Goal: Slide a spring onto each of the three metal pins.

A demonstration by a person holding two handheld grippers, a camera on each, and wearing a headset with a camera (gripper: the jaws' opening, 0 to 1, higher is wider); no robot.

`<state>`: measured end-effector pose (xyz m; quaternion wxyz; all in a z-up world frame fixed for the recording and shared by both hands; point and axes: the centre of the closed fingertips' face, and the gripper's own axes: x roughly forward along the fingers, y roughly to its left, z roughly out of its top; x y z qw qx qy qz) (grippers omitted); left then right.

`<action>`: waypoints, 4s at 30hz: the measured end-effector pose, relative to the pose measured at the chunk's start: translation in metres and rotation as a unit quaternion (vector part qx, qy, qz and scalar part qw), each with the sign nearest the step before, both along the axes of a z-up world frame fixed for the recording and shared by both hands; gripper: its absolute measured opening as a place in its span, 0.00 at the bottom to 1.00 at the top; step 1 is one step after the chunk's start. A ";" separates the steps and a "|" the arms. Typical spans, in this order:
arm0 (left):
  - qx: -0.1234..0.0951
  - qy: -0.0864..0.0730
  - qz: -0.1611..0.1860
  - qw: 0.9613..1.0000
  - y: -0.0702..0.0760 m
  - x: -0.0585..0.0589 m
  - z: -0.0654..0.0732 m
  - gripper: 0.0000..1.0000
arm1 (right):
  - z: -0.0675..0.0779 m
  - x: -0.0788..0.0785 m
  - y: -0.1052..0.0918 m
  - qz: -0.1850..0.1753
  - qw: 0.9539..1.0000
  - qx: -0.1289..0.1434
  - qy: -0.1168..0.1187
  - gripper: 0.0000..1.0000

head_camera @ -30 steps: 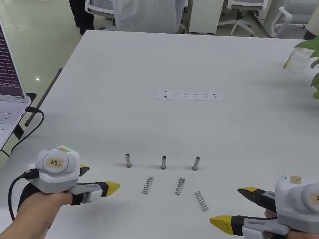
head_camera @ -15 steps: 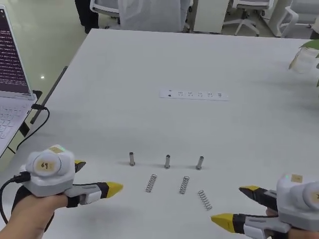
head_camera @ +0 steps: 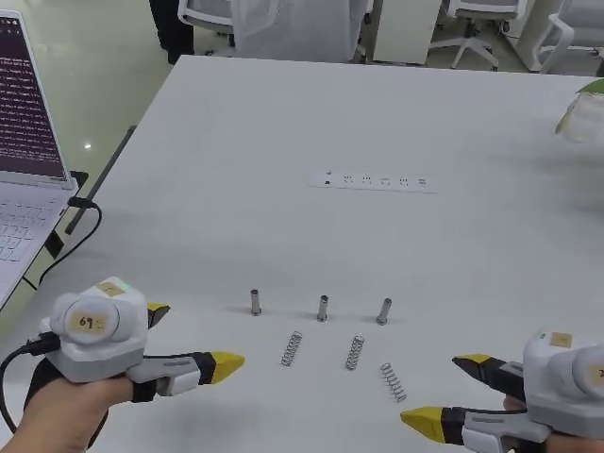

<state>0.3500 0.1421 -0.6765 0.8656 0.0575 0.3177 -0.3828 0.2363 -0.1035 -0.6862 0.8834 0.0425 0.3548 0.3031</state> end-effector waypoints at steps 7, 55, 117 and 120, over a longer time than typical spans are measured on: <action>-0.004 0.001 -0.006 1.000 -0.004 -0.002 0.001 0.84 | -0.003 -0.003 0.000 0.007 1.000 -0.004 0.003 0.78; -0.006 0.040 -0.099 0.994 -0.097 -0.001 -0.040 0.80 | -0.004 -0.013 -0.009 0.021 1.000 -0.017 0.016 0.87; 0.071 0.047 -0.071 0.994 -0.105 0.015 -0.112 0.08 | -0.008 -0.029 -0.018 0.015 0.999 -0.011 0.032 0.81; 0.078 0.051 -0.063 0.994 -0.102 0.016 -0.113 0.03 | -0.007 -0.029 -0.018 0.016 0.999 -0.011 0.032 0.81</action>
